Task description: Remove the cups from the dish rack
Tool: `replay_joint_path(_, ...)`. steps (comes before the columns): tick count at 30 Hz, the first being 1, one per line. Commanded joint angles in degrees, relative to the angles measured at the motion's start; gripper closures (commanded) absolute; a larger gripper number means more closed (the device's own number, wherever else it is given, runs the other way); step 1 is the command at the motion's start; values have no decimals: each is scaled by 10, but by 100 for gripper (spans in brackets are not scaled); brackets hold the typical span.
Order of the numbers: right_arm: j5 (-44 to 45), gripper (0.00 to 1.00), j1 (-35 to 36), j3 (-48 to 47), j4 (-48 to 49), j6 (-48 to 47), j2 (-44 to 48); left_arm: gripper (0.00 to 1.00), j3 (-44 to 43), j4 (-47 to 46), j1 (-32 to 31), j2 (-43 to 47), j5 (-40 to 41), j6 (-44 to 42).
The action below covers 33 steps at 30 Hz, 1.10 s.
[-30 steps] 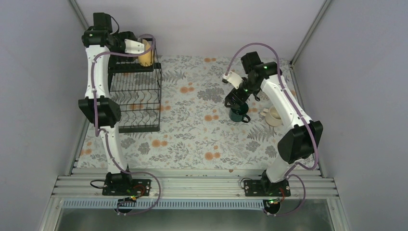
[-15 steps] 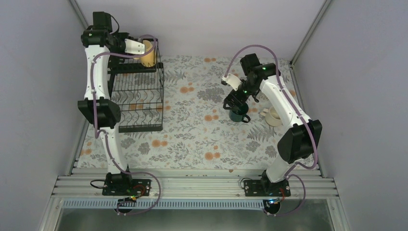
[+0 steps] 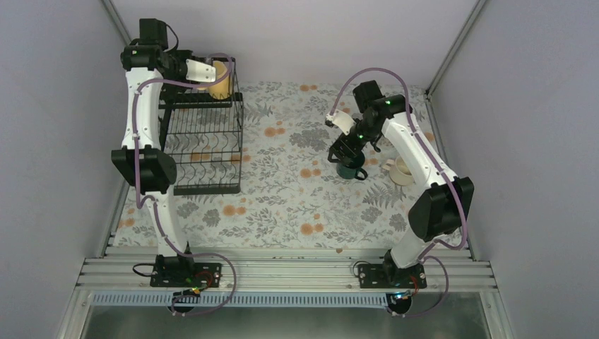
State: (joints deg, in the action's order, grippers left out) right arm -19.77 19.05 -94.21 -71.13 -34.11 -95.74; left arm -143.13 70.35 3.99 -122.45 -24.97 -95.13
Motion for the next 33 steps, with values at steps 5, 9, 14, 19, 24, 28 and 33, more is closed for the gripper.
replay_joint_path(5, -10, 0, -2, 9, 6, 5, 26, 24, -13, 74, -23, -21, -20, 28)
replay_joint_path(9, -13, 0, -2, 18, 13, 7, 29, 21, -40, 73, -22, -41, -17, 32)
replay_joint_path(14, -11, 0, -2, 33, 23, 8, 29, 27, -73, 74, -22, -66, -21, 40)
replay_joint_path(19, -10, 0, -2, 34, 24, 7, 23, 21, -56, 38, -5, -50, -31, 45)
replay_joint_path(24, -16, 0, -2, 12, 17, 9, 9, 30, -76, 66, 4, -73, -31, 26)
replay_joint_path(28, -21, 0, -2, 6, 18, 11, 9, 49, -57, 73, 2, -80, -23, 21)
replay_joint_path(33, -24, 0, -2, 19, 26, 15, 9, 60, -41, 73, 2, -73, -34, 19)
